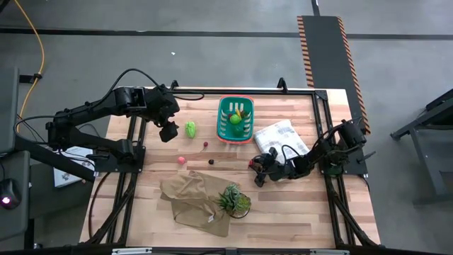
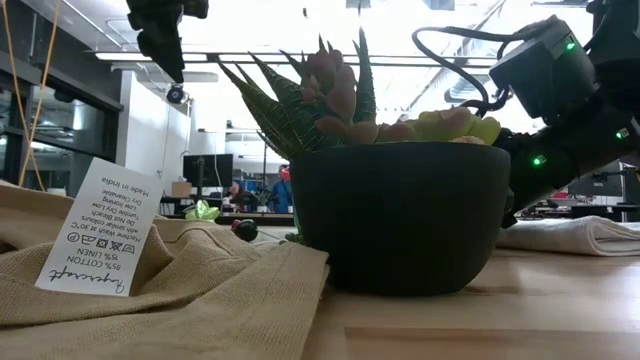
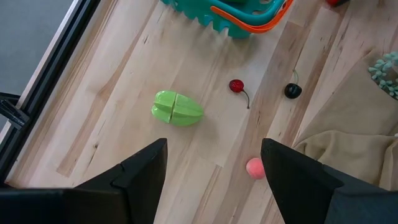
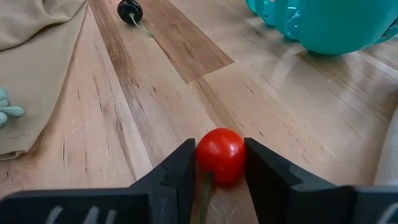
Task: Pick and placing Produce into tupperware
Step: Put the red cherry into the green basket
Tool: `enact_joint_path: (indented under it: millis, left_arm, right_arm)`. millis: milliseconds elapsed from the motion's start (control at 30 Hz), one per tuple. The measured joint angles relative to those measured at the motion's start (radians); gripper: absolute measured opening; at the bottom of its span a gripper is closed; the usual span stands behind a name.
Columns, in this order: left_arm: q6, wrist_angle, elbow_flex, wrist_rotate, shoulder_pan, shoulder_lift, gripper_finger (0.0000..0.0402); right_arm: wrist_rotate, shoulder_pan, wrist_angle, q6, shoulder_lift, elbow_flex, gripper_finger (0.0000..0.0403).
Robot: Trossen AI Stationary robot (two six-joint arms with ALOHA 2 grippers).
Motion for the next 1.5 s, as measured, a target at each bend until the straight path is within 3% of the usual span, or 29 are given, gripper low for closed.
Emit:
enact_joint_path:
  millis: [267, 633, 833, 1033, 1233, 1500]
  left_arm:
    - [0.000, 0.000, 0.000, 0.000, 0.000, 0.000, 0.0248]
    - [0.000, 0.000, 0.000, 0.000, 0.000, 0.000, 0.0248]
    - [0.000, 0.000, 0.000, 0.000, 0.000, 0.000, 0.0248]
    - [0.000, 0.000, 0.000, 0.000, 0.000, 0.000, 0.0248]
    - [0.000, 0.000, 0.000, 0.000, 0.000, 0.000, 0.0248]
    - [0.000, 0.000, 0.000, 0.000, 0.000, 0.000, 0.0248]
  right_arm:
    - [-0.001, 0.000, 0.038, 0.000, 0.000, 0.000, 0.0105]
    - [-0.006, 0.002, 0.227, -0.051, -0.004, 0.000, 0.0104]
    - [-0.008, 0.002, 0.243, -0.074, -0.060, 0.000, 0.0103]
    - [-0.019, -0.014, 0.203, -0.152, -0.177, 0.000, 0.0103]
    - [-0.025, -0.048, 0.144, -0.233, -0.377, 0.000, 0.0103]
    - [-0.033, -0.120, -0.095, -0.306, -0.686, 0.008, 0.0103]
